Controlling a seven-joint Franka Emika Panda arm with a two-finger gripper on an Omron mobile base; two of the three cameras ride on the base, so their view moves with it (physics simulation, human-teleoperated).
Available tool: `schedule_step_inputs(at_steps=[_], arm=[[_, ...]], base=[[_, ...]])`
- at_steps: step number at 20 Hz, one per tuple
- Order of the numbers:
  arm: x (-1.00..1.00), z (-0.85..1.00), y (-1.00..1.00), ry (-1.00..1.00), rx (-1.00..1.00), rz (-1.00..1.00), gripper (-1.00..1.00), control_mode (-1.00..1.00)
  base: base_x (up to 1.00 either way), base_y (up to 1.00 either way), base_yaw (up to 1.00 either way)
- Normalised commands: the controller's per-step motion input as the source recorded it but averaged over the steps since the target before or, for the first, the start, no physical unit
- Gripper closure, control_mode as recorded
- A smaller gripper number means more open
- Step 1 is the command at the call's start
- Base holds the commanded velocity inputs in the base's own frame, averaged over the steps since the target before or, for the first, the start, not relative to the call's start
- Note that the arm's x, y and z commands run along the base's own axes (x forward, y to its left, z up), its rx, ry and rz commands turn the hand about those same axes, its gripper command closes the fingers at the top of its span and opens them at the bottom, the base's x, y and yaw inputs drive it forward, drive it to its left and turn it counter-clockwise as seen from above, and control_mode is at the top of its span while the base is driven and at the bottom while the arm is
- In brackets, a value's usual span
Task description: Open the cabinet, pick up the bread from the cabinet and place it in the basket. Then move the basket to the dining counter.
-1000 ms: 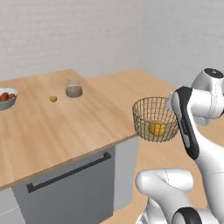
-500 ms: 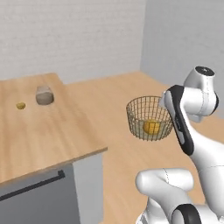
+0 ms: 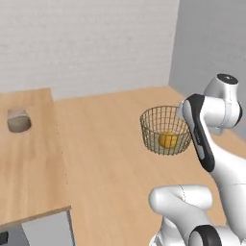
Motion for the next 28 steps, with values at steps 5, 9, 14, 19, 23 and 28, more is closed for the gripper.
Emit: schedule_step_inputs(at_steps=[5,9,14,19,23,28], arm=[[0.00,0.00,0.00,0.00,0.00,0.00,1.00,1.00],[0.00,0.00,0.00,0.00,0.00,0.00,1.00,1.00],[0.00,0.00,0.00,0.00,0.00,0.00,1.00,1.00],[0.00,0.00,0.00,0.00,0.00,0.00,1.00,1.00],[0.00,0.00,0.00,0.00,0.00,0.00,1.00,1.00],[0.00,0.00,0.00,0.00,0.00,0.00,1.00,1.00]], base=[[1.00,-0.84,0.43],[1.00,-0.63,0.51],[1.00,-0.59,0.55],[1.00,-0.56,0.58],[0.98,-0.55,0.60],[0.95,-0.53,0.62]])
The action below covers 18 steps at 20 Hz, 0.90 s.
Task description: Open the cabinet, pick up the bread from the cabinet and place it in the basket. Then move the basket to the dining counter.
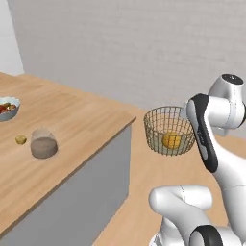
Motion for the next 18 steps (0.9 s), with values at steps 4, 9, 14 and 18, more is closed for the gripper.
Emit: schedule_step_inputs(at_steps=[4,9,14,18], arm=[[0.00,0.00,0.00,0.00,0.00,0.00,1.00,1.00],[0.00,0.00,0.00,0.00,0.00,0.00,1.00,1.00],[0.00,0.00,0.00,0.00,0.00,0.00,1.00,1.00],[0.00,0.00,0.00,0.00,0.00,0.00,1.00,1.00]], base=[[0.93,-0.37,0.69],[0.90,-0.22,0.76],[0.65,-0.48,0.66],[0.53,-0.75,0.51]])
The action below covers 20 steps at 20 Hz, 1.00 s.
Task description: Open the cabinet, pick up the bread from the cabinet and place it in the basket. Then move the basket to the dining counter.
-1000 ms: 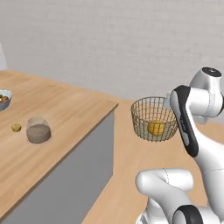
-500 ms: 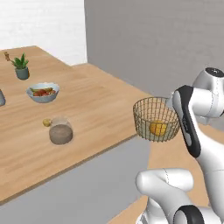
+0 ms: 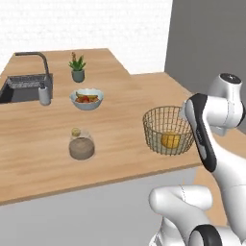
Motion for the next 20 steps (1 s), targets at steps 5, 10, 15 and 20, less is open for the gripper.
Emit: schedule_step_inputs(at_steps=[5,10,15,20], arm=[[0.00,0.00,0.00,0.00,0.00,0.00,1.00,1.00],[0.00,0.00,0.00,0.00,0.00,0.00,1.00,1.00],[0.00,0.00,0.00,0.00,0.00,0.00,1.00,1.00],[0.17,-0.01,-0.06,0.00,0.01,0.00,1.00,-1.00]], base=[[0.54,-0.53,0.44],[0.58,-0.32,0.05],[0.41,-0.41,-0.13],[0.39,-0.18,-0.09]])
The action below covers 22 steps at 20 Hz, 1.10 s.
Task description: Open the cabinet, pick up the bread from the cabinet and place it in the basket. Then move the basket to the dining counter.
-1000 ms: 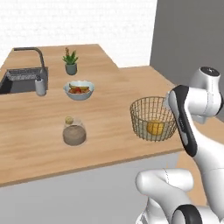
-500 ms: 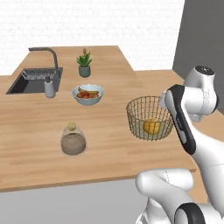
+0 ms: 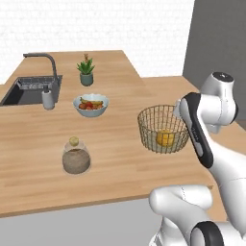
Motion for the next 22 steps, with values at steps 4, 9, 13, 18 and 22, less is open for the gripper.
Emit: schedule_step_inputs(at_steps=[4,9,13,18,22], arm=[[1.00,-0.15,-0.31,0.01,0.09,0.00,1.00,-1.00],[1.00,-0.21,-0.29,0.05,0.11,0.01,1.00,-1.00],[1.00,-0.24,-0.09,0.04,0.02,0.00,1.00,-1.00],[1.00,-0.32,0.00,0.08,0.00,0.00,1.00,-1.00],[1.00,-0.54,0.00,0.05,0.00,0.00,1.00,-1.00]], base=[[0.00,0.00,0.00],[0.00,0.00,0.00],[0.00,0.00,0.00],[0.00,0.00,0.00],[0.00,0.00,0.00]])
